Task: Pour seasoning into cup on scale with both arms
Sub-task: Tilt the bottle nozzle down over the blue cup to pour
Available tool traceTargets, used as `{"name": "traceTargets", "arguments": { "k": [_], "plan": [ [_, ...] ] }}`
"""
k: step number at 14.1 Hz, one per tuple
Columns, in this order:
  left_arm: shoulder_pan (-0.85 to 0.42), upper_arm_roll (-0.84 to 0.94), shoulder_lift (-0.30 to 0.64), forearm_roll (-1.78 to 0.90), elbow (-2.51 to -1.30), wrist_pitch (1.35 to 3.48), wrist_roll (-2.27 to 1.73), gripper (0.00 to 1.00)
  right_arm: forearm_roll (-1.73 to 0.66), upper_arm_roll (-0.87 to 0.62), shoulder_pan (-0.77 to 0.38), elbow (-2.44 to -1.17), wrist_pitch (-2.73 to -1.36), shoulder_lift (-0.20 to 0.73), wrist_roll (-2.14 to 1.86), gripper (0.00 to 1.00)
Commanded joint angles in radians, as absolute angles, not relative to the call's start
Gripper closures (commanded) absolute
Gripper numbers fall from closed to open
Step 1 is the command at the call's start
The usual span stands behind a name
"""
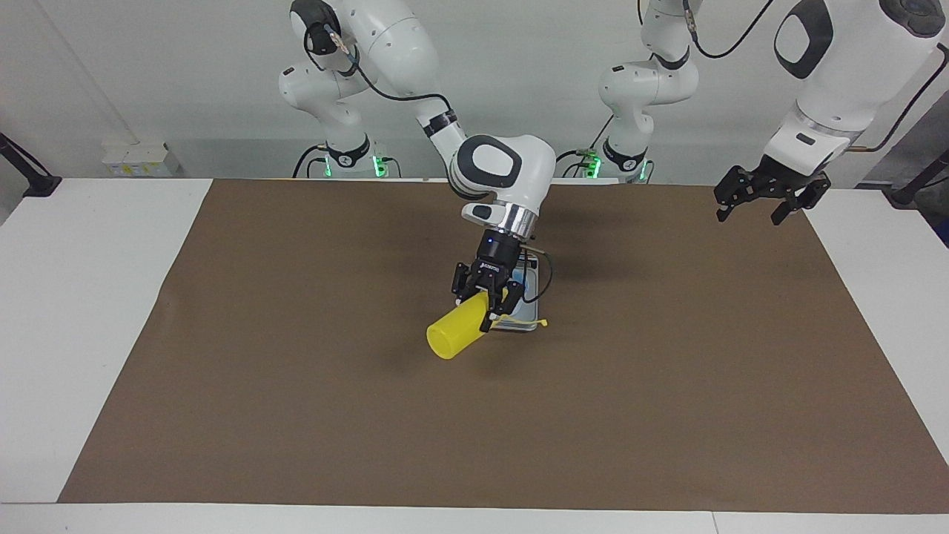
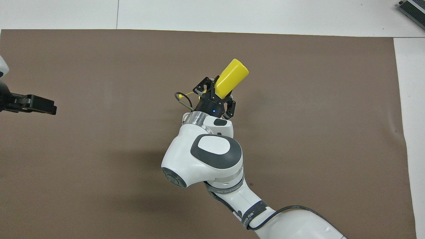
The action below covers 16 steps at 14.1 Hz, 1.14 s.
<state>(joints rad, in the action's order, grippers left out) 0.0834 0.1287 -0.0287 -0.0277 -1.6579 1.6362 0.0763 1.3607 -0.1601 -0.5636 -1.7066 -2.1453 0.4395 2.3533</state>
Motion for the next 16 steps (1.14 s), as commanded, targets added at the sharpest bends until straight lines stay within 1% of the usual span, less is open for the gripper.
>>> {"name": "traceTargets", "arguments": {
  "k": [1,5,8,12,16],
  "plan": [
    [0.097,0.137,-0.063,-0.015,-1.695,1.640,0.086,0.00,1.404,-0.161,-0.561,-1.723,-2.155,0.416,2.364,1.00],
    [0.097,0.137,-0.063,-0.015,-1.695,1.640,0.086,0.00,1.382,-0.164,-0.540,-1.706,-2.172,0.402,2.359,1.00],
    [0.097,0.137,-0.063,-0.015,-1.695,1.640,0.086,0.00,1.281,-0.164,-0.473,-1.710,-2.267,0.371,2.353,1.00],
    [0.097,0.137,-0.063,-0.015,-1.695,1.640,0.086,0.00,1.028,-0.164,-0.408,-1.709,-2.284,0.334,2.335,1.00],
    [0.097,0.137,-0.063,-0.015,-1.695,1.640,0.086,0.00,0.763,-0.164,-0.327,-1.715,-2.276,0.287,2.203,1.00]
  ]
}}
